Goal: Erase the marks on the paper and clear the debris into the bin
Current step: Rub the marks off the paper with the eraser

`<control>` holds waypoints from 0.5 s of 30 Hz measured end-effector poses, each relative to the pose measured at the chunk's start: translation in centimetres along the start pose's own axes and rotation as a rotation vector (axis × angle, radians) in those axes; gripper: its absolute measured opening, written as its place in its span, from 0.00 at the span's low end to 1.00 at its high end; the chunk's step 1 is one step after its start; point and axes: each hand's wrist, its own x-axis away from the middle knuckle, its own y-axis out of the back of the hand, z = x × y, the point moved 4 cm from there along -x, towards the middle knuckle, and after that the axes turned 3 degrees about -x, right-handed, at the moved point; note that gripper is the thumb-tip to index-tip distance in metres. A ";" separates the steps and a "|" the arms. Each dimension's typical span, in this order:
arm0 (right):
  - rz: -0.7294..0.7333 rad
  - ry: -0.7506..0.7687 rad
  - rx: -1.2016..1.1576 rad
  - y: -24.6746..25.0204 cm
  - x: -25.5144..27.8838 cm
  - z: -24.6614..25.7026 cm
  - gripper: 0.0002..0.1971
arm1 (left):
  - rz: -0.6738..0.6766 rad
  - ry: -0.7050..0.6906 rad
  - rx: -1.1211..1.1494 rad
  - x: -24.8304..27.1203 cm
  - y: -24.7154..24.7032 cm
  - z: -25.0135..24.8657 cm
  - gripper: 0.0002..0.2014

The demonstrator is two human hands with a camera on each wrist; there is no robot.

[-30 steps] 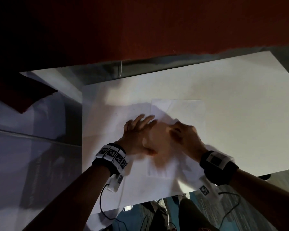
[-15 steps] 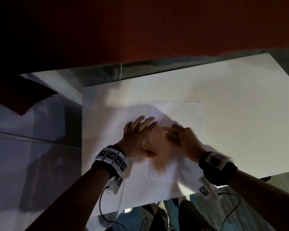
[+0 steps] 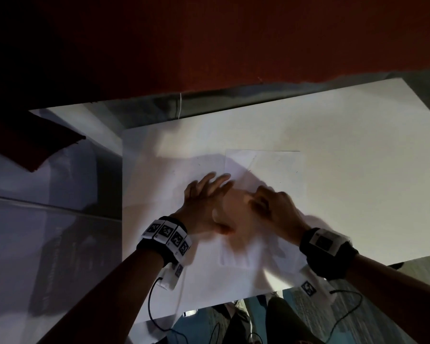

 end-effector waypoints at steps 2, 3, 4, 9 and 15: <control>0.113 0.109 -0.034 -1.1 1.1 1.4 0.09 | 0.006 0.005 -0.014 -0.1 0.0 0.0 0.63; 0.154 0.126 -0.026 -1.4 1.2 1.3 0.06 | 0.008 0.006 -0.012 -0.1 0.0 0.0 0.64; 0.146 0.105 -0.006 -1.0 0.9 0.7 0.05 | 0.009 0.002 -0.003 0.0 0.0 0.0 0.63; 0.127 0.104 -0.021 -1.5 1.5 1.4 0.07 | 0.019 0.005 -0.030 -0.1 -0.1 -0.1 0.63; 0.029 0.037 0.042 -0.3 0.3 0.2 0.11 | 0.013 0.003 -0.009 0.0 0.0 0.0 0.62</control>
